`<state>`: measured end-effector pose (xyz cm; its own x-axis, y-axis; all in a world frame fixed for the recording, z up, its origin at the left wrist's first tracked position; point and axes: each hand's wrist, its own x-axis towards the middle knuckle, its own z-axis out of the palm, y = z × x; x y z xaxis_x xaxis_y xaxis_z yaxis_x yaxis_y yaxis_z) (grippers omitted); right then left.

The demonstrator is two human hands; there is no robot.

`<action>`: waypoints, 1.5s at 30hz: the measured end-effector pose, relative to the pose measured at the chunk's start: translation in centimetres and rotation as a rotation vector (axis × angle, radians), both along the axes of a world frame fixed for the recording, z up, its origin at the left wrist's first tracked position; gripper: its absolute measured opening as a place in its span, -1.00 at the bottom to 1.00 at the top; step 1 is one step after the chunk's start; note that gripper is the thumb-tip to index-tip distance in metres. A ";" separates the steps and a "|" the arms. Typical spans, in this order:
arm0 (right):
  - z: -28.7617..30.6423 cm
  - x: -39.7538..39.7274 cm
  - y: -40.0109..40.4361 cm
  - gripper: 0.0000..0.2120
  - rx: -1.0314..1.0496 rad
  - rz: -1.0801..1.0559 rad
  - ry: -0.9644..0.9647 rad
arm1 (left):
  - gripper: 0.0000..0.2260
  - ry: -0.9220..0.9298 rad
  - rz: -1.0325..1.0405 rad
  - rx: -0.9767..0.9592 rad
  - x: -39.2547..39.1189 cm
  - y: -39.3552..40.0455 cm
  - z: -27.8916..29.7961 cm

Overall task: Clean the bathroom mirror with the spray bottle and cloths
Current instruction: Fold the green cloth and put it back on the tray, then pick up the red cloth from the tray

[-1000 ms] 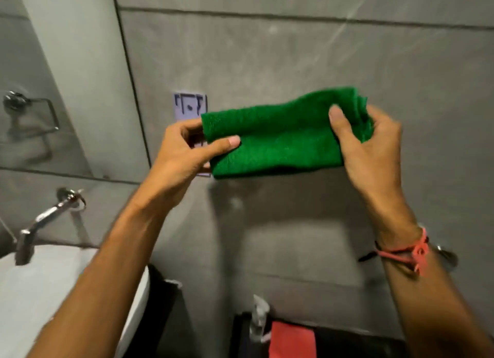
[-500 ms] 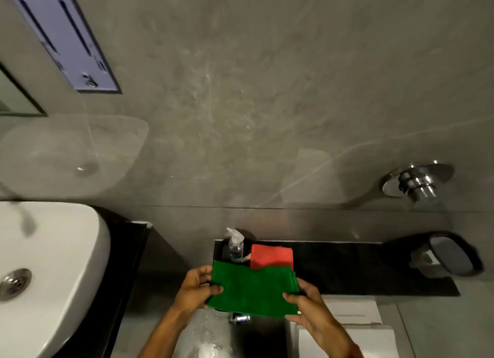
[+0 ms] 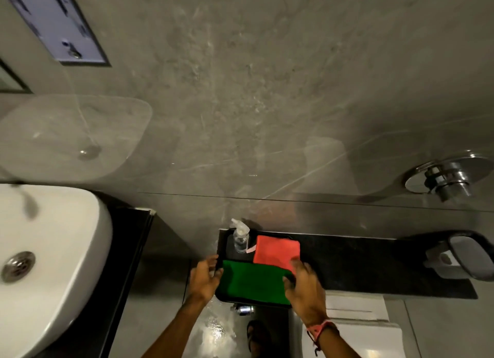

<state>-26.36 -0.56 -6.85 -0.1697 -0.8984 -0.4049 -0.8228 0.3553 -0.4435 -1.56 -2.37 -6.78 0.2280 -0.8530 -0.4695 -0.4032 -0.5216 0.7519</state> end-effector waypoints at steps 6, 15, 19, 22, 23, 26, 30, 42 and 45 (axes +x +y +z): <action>7.8 3.7 -3.2 -0.57 -0.572 0.319 0.198 | -0.58 -0.649 -0.210 -0.463 2.8 -2.2 7.1; 27.5 16.3 -12.0 -0.34 -1.294 0.620 0.101 | -0.43 -1.153 0.091 -0.955 13.4 -2.7 28.1; 35.5 19.0 -14.1 -0.26 -1.406 0.652 0.143 | -0.35 -1.252 0.173 -1.022 16.0 -2.5 35.2; 38.6 19.5 -13.8 -0.22 -1.459 0.652 0.164 | -0.30 -1.298 0.197 -1.055 16.4 -1.9 38.0; 38.7 19.5 -13.5 -0.22 -1.473 0.661 0.174 | -0.29 -1.303 0.192 -1.054 16.3 -1.8 38.2; 36.3 18.1 -12.1 -0.24 -1.503 0.656 0.164 | -0.27 -1.270 0.165 -1.054 15.2 -1.5 36.6; 28.5 14.2 -9.4 -0.32 -1.397 0.639 0.148 | -0.26 -1.202 0.008 -1.042 11.8 -0.8 30.5; 8.3 -2.4 -2.5 -0.53 -0.629 0.497 0.445 | -0.41 -0.915 -0.445 -0.530 -1.2 2.3 10.6; 4.5 -4.9 -1.4 -0.58 -0.371 0.410 0.374 | -0.50 -0.839 -0.548 -0.438 -4.1 2.5 6.8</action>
<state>-31.26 -1.95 -2.34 0.1467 -0.9885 -0.0372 -0.9809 -0.1405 -0.1348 -5.62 0.10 0.05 -0.1282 -0.9914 0.0265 -0.9697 0.1310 0.2061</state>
